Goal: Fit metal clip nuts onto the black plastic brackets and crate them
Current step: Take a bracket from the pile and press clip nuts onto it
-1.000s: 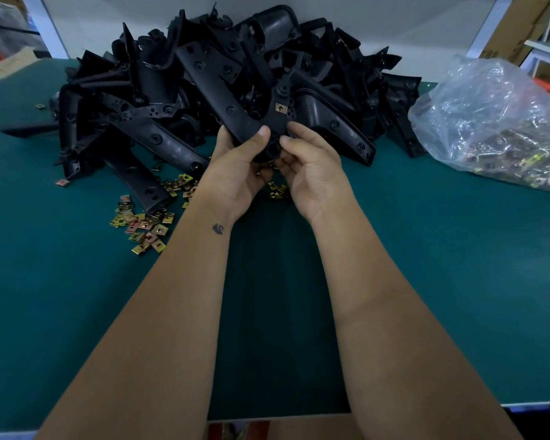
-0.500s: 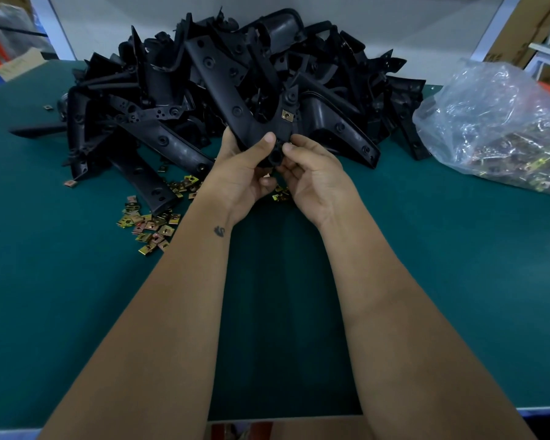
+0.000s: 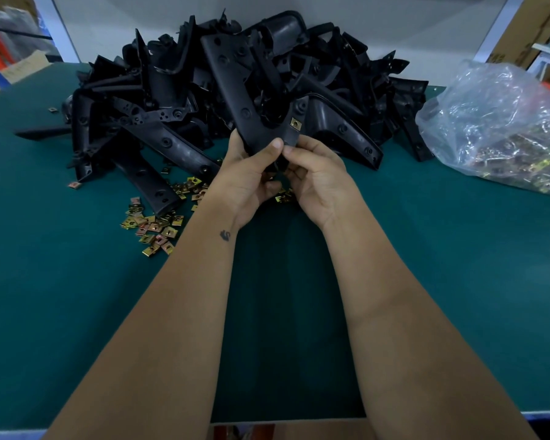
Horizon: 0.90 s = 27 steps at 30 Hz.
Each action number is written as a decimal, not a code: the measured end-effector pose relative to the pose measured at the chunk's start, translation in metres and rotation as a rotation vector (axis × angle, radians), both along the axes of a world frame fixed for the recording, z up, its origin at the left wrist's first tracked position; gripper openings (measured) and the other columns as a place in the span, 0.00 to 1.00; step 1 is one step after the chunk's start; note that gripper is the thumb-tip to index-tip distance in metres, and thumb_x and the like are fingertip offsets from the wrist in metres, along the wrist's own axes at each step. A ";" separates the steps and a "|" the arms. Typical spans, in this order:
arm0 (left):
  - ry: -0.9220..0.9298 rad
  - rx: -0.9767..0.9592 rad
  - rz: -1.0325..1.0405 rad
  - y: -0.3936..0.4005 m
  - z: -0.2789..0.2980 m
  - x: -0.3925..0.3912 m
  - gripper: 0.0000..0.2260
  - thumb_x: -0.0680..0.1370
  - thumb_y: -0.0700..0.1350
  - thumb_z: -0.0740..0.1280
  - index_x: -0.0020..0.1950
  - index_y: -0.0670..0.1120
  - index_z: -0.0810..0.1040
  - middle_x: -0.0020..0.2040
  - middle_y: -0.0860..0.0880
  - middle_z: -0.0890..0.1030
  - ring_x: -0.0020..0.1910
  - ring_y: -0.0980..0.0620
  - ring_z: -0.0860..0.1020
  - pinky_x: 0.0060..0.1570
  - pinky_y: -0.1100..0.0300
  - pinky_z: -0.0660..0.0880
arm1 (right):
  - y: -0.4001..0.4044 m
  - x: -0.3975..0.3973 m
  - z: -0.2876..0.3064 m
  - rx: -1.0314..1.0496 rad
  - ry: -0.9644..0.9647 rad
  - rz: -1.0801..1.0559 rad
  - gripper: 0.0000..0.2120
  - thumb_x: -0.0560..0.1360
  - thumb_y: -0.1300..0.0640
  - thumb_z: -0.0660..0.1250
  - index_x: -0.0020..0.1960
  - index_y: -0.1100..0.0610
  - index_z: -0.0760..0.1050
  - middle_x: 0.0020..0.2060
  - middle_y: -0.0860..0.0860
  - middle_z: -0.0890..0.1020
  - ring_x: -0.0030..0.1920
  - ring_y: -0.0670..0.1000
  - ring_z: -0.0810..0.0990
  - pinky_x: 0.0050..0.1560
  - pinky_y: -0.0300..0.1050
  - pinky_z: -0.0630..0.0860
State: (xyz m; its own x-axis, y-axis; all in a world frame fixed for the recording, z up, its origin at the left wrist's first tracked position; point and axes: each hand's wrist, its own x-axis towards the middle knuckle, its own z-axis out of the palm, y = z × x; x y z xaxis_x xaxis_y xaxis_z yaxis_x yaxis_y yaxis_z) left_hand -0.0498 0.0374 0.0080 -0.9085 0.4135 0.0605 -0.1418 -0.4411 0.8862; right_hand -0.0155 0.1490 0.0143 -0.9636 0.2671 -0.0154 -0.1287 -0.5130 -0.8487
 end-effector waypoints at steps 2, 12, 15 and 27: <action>-0.015 0.027 0.018 0.003 -0.001 0.000 0.13 0.81 0.40 0.65 0.65 0.50 0.70 0.58 0.48 0.81 0.46 0.53 0.79 0.35 0.63 0.73 | -0.001 0.000 0.001 0.019 0.006 -0.032 0.18 0.75 0.72 0.65 0.64 0.69 0.73 0.51 0.60 0.82 0.48 0.53 0.82 0.51 0.44 0.80; -0.182 0.355 0.045 0.002 -0.007 -0.006 0.11 0.82 0.36 0.61 0.62 0.47 0.73 0.54 0.44 0.82 0.56 0.44 0.80 0.64 0.43 0.74 | -0.017 -0.002 -0.002 0.644 0.051 -0.324 0.03 0.76 0.58 0.71 0.45 0.58 0.80 0.37 0.47 0.82 0.37 0.39 0.79 0.39 0.32 0.74; -0.239 0.395 0.039 0.005 -0.006 -0.004 0.13 0.81 0.34 0.60 0.63 0.45 0.73 0.59 0.40 0.79 0.59 0.40 0.78 0.65 0.41 0.73 | -0.020 0.000 -0.003 0.752 0.073 -0.320 0.05 0.76 0.55 0.70 0.46 0.57 0.80 0.39 0.47 0.83 0.41 0.41 0.81 0.41 0.36 0.77; -0.386 0.278 0.005 0.007 -0.003 -0.002 0.16 0.80 0.38 0.55 0.47 0.37 0.83 0.49 0.40 0.84 0.50 0.44 0.82 0.53 0.51 0.78 | -0.023 0.003 -0.006 1.240 0.077 -0.439 0.13 0.79 0.48 0.65 0.40 0.54 0.69 0.39 0.48 0.75 0.41 0.48 0.73 0.40 0.43 0.67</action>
State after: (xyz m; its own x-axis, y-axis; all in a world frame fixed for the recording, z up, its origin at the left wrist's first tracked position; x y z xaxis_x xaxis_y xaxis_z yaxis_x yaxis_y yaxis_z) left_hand -0.0517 0.0448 0.0049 -0.8882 0.4251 -0.1743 -0.4349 -0.6557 0.6172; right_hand -0.0123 0.1258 0.0084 -0.7809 0.3532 0.5153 -0.1524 0.6923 -0.7054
